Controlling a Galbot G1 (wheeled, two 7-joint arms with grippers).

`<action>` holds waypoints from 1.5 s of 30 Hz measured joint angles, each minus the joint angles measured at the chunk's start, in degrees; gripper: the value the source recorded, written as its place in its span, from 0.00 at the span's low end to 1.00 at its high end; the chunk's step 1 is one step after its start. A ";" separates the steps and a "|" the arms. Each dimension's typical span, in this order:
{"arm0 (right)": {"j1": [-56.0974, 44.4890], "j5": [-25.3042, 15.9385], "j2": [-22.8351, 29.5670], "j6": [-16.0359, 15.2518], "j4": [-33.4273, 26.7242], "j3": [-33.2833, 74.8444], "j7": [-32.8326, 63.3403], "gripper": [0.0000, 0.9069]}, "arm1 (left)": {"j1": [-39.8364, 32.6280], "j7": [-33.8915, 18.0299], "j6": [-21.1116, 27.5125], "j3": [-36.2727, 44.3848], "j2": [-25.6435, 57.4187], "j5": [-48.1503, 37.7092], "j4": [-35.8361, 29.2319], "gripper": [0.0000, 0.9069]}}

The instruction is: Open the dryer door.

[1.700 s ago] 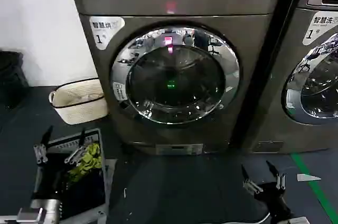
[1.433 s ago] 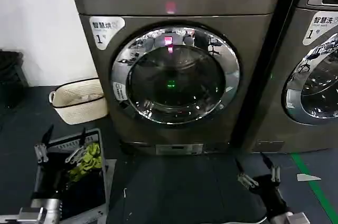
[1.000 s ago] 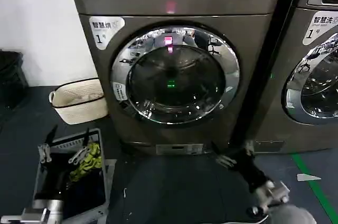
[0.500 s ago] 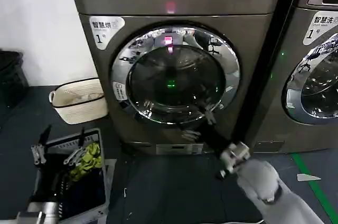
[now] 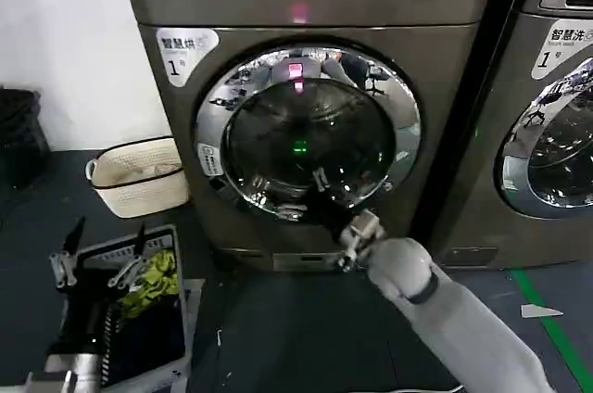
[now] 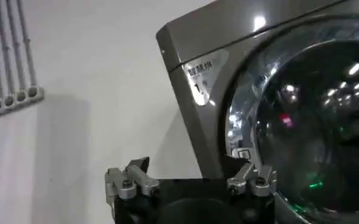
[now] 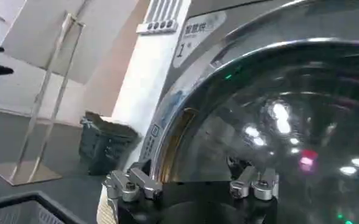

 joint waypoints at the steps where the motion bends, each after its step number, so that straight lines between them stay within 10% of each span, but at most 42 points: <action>1: 0.59 -0.05 0.67 0.01 -0.87 -0.44 -0.05 1.00 | 0.02 0.00 0.00 -0.10 0.05 -0.07 0.00 1.00; 45: 12.57 1.07 13.65 3.23 -22.99 -7.97 -11.36 1.00 | -0.03 0.04 -0.05 -0.58 0.31 -0.46 0.31 1.00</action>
